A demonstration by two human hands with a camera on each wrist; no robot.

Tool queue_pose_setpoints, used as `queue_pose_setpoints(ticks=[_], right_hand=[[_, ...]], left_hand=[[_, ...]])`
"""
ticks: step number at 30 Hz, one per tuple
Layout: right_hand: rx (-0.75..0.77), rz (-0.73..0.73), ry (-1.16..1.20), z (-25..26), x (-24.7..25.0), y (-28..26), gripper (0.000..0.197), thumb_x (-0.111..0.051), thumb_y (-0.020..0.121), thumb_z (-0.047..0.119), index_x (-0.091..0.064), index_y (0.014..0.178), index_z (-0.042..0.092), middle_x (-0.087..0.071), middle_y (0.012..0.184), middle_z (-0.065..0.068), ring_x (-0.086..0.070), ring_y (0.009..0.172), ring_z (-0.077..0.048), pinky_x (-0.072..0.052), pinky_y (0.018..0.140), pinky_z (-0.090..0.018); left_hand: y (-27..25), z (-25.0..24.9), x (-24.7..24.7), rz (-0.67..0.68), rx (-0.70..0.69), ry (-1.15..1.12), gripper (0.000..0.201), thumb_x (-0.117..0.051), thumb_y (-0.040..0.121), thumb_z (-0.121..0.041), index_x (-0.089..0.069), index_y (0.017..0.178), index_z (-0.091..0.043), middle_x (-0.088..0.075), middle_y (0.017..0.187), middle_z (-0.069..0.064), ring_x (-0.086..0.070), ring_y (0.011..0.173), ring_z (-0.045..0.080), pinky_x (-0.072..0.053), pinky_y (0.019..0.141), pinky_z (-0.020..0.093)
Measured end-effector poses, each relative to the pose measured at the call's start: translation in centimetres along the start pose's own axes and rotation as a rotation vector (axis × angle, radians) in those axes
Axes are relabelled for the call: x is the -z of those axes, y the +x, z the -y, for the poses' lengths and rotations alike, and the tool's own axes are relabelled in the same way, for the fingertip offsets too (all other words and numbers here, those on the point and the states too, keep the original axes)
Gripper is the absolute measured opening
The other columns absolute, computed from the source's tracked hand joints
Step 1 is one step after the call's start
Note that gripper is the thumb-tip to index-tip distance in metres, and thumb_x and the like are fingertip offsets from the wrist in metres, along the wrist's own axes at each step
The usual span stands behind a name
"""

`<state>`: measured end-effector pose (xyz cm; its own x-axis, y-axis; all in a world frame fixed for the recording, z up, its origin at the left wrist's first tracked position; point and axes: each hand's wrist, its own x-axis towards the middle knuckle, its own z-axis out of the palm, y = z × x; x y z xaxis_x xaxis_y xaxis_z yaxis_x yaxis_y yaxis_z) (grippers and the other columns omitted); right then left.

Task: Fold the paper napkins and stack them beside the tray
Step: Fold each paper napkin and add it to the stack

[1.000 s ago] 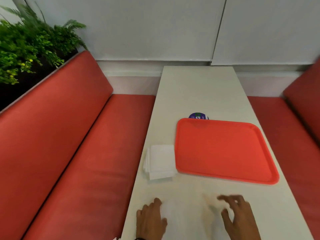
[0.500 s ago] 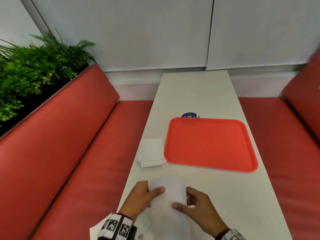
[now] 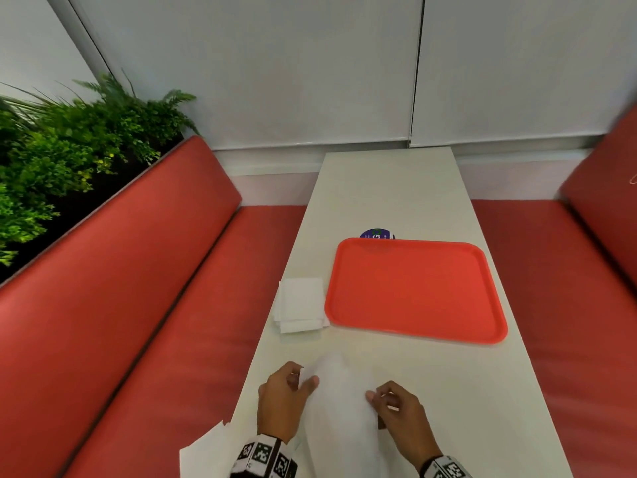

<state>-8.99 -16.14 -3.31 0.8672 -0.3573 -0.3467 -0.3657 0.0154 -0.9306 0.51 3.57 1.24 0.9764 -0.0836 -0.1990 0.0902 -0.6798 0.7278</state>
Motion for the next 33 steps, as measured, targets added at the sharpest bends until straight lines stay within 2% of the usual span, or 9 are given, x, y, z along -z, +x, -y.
queue_pose_setpoints(ticks=[3, 6, 10, 14, 19, 22, 26, 29, 33], right_hand=[[0.002, -0.066, -0.164, -0.8, 0.4, 0.6, 0.018, -0.074, 0.089, 0.028, -0.061, 0.084, 0.016, -0.067, 0.072, 0.003, -0.060, 0.055, -0.003, -0.050, 0.064, -0.021], [0.130, -0.173, -0.316, -0.3, -0.2, 0.9, 0.026, -0.074, 0.087, 0.031, -0.059, 0.107, 0.034, -0.059, 0.110, 0.004, -0.060, 0.092, 0.000, -0.047, 0.084, -0.023], [0.152, 0.313, -0.068, 5.1, -0.5, -0.7, 0.049, -0.066, 0.086, 0.048, -0.058, 0.132, 0.035, -0.064, 0.130, 0.015, -0.061, 0.116, 0.001, -0.044, 0.106, -0.029], [0.037, 0.382, 0.383, 8.5, 0.6, -2.5, 0.069, -0.051, 0.078, 0.063, -0.071, 0.124, 0.014, -0.073, 0.115, -0.009, -0.068, 0.095, -0.023, -0.049, 0.093, -0.033], [0.189, 0.180, 0.287, 11.1, 1.8, -4.6, 0.023, -0.079, 0.083, 0.031, -0.080, 0.095, 0.012, -0.078, 0.096, -0.013, -0.074, 0.093, -0.035, -0.059, 0.084, -0.041], [0.197, 0.057, 0.344, 12.3, 3.1, -5.2, 0.012, -0.072, 0.086, 0.013, -0.079, 0.094, 0.008, -0.079, 0.093, -0.010, -0.076, 0.090, -0.030, -0.061, 0.080, -0.036], [0.232, -0.009, 0.340, 12.7, 5.3, -5.9, 0.014, -0.070, 0.088, 0.012, -0.077, 0.099, 0.006, -0.078, 0.098, -0.012, -0.075, 0.091, -0.031, -0.061, 0.078, -0.033], [0.252, 0.009, 0.351, 12.5, 6.7, -6.5, 0.016, -0.068, 0.089, 0.011, -0.078, 0.101, 0.009, -0.071, 0.108, -0.023, -0.072, 0.098, -0.033, -0.057, 0.086, -0.044], [0.317, 0.104, 0.315, 12.3, 8.1, -7.5, 0.027, -0.056, 0.096, 0.004, -0.080, 0.102, 0.017, -0.068, 0.116, -0.017, -0.066, 0.107, -0.030, -0.051, 0.094, -0.047]], left_hand=[[0.0, -0.7, 1.3, 0.039, -0.026, -0.102, 0.018, -0.079, 0.085, -0.035, -0.063, 0.084, -0.027, -0.073, 0.075, -0.011, -0.068, 0.070, 0.009, -0.055, 0.070, 0.028], [-0.3, -2.5, 2.6, 0.173, -0.054, -0.273, 0.016, -0.078, 0.087, -0.029, -0.065, 0.096, -0.022, -0.078, 0.088, -0.001, -0.072, 0.072, 0.012, -0.057, 0.063, 0.028], [-0.4, -5.6, 4.2, 0.281, -0.016, -0.532, 0.025, -0.077, 0.088, -0.021, -0.064, 0.109, -0.015, -0.078, 0.101, 0.011, -0.075, 0.091, 0.029, -0.061, 0.076, 0.045], [-0.5, -8.1, 5.4, 0.228, -0.012, -0.674, 0.029, -0.074, 0.090, -0.019, -0.064, 0.114, -0.010, -0.078, 0.104, 0.015, -0.073, 0.099, 0.037, -0.056, 0.088, 0.059], [-1.9, -10.6, 5.4, 0.203, -0.041, -0.747, 0.029, -0.070, 0.092, -0.025, -0.061, 0.115, -0.011, -0.078, 0.100, 0.012, -0.075, 0.087, 0.027, -0.060, 0.073, 0.045], [-3.7, -11.5, 5.0, 0.324, -0.044, -0.729, 0.027, -0.068, 0.093, -0.032, -0.066, 0.113, -0.015, -0.078, 0.103, 0.009, -0.074, 0.088, 0.023, -0.057, 0.068, 0.034], [-5.9, -11.4, 3.8, 0.360, -0.152, -0.689, 0.018, -0.073, 0.089, -0.017, -0.076, 0.106, -0.022, -0.076, 0.096, 0.018, -0.074, 0.093, 0.030, -0.061, 0.075, 0.041], [-7.1, -11.6, 2.9, 0.322, -0.214, -0.702, 0.017, -0.070, 0.089, -0.013, -0.078, 0.101, -0.022, -0.065, 0.099, 0.030, -0.071, 0.089, 0.030, -0.061, 0.072, 0.040], [-8.3, -11.7, 1.9, 0.338, -0.246, -0.715, 0.027, -0.058, 0.096, 0.000, -0.079, 0.095, -0.016, -0.073, 0.103, 0.019, -0.073, 0.090, 0.026, -0.058, 0.069, 0.038]])
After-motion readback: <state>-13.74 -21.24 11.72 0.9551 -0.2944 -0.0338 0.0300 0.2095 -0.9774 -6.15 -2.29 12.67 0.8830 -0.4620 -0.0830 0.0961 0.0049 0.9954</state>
